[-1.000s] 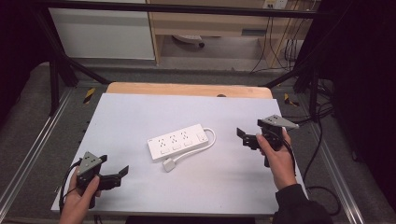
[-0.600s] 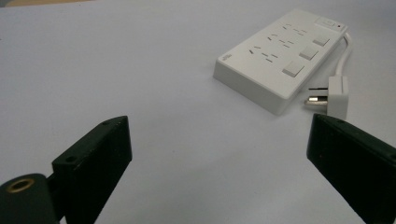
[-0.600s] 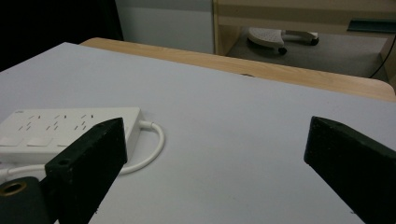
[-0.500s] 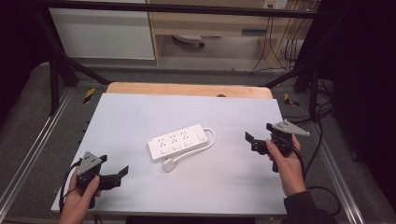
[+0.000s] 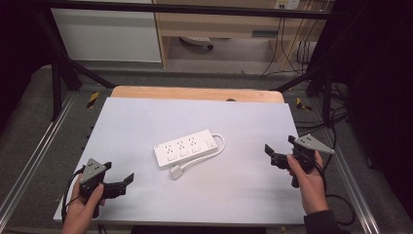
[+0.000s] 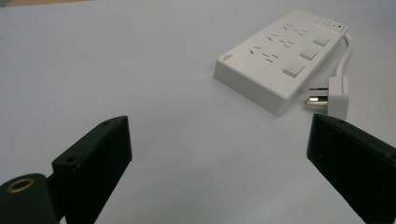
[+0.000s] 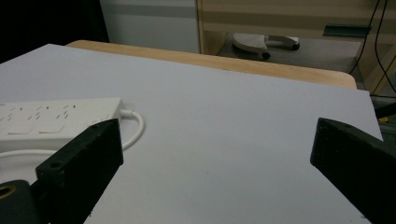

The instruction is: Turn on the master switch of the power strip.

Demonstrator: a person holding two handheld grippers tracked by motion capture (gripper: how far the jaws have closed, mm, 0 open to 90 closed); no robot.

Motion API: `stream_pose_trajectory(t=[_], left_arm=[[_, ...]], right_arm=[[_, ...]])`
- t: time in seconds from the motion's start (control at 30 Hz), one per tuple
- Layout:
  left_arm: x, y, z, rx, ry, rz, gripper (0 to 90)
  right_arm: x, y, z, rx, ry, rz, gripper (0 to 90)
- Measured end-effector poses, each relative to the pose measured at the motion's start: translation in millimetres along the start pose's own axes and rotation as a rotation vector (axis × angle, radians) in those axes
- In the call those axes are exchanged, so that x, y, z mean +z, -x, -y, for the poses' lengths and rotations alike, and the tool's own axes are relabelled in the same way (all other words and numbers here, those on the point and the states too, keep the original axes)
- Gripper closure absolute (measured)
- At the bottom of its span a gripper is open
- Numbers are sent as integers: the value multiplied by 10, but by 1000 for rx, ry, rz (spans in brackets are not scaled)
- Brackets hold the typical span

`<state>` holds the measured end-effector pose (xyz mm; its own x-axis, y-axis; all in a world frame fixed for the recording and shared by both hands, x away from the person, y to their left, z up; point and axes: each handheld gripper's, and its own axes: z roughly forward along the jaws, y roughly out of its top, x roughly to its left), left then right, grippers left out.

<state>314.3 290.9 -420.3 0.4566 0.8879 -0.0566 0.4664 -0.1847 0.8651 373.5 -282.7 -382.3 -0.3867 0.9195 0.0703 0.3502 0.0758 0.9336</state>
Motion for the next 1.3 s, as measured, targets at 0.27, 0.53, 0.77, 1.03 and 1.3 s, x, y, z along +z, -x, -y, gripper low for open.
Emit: stream_pose_trajectory(t=[0.27,0.53,0.77,1.03,1.3], left_arm=[[-2,-2,0,0,0,-1,66],[-5,-3,-1,-1,1,-2,66],[-8,-5,-1,-2,3,-4,66],[-11,-6,-2,-3,6,-2,66],[-18,0,-3,-1,10,0,66]], right_arm=[[-62,48,147,-4,1,22,22],[-85,73,321,13,-12,25,28],[-78,54,460,20,-28,13,30],[-49,-11,569,11,-45,-8,31],[35,-111,675,1,-91,-40,33]])
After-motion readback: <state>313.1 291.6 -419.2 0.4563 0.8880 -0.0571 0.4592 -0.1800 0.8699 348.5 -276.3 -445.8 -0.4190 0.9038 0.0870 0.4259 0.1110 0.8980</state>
